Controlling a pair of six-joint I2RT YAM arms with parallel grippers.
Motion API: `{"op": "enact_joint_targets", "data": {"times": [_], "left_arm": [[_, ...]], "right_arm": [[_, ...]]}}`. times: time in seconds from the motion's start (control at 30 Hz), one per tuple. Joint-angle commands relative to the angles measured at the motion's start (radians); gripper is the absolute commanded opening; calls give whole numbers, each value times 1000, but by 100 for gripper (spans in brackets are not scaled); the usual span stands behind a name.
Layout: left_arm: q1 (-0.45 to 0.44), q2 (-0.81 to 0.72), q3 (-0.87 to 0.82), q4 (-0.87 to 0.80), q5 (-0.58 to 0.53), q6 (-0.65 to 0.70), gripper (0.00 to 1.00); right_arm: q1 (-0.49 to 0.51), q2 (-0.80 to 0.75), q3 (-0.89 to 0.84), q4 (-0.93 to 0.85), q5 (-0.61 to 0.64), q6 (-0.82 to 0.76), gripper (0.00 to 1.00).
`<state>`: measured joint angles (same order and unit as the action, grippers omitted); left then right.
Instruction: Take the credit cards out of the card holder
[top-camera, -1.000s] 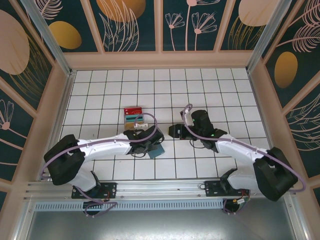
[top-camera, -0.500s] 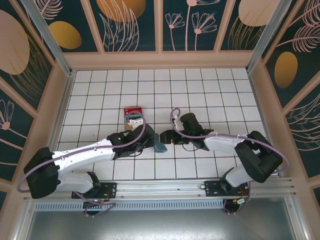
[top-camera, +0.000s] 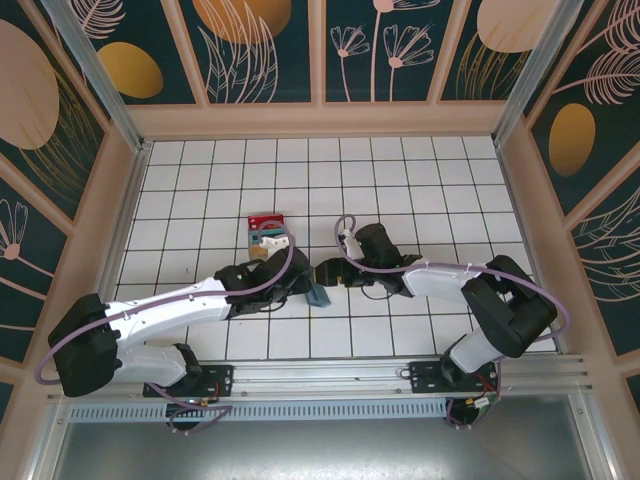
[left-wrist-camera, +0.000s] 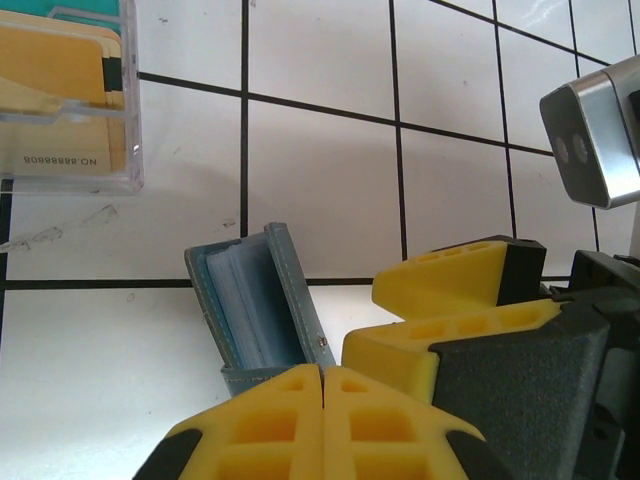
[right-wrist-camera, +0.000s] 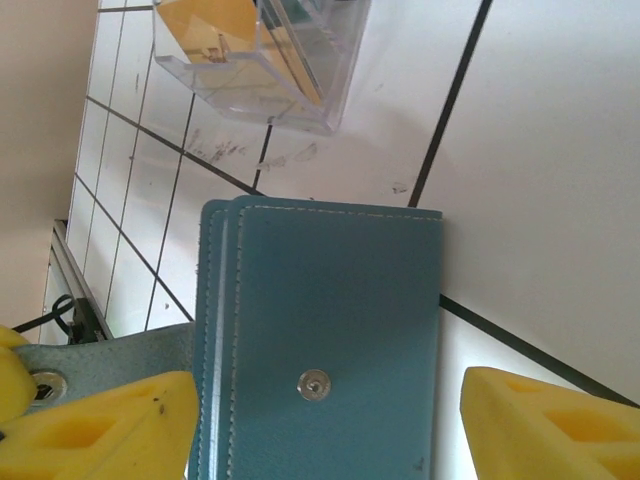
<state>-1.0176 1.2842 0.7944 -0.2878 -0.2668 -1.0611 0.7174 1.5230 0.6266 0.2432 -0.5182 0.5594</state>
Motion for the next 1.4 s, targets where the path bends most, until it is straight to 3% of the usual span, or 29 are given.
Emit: {"op": "enact_joint_targets", "data": {"times": [0.0, 0.27, 0.4, 0.6, 0.7, 0.93, 1.17, 1.37], "left_arm": [[-2, 5, 39, 18, -4, 26, 0], [-2, 12, 46, 29, -1, 32, 0], [-2, 7, 48, 18, -1, 29, 0], [-1, -9, 39, 9, -6, 23, 0], [-2, -19, 29, -1, -16, 23, 0], [-2, -43, -6, -18, -35, 17, 0], [37, -81, -56, -37, -40, 62, 0], [172, -112, -118, 1, 33, 162, 0]], "right_arm": [[11, -36, 29, 16, -25, -16, 72], [24, 6, 55, -23, -49, -56, 73], [25, 7, 57, -37, -37, -66, 67], [25, 6, 76, -122, 40, -112, 43], [22, -9, 69, -152, 88, -133, 24], [7, -27, 53, -194, 148, -154, 2], [-7, -65, 36, -188, 185, -101, 0], [-9, -105, -1, -146, 220, -7, 0]]}}
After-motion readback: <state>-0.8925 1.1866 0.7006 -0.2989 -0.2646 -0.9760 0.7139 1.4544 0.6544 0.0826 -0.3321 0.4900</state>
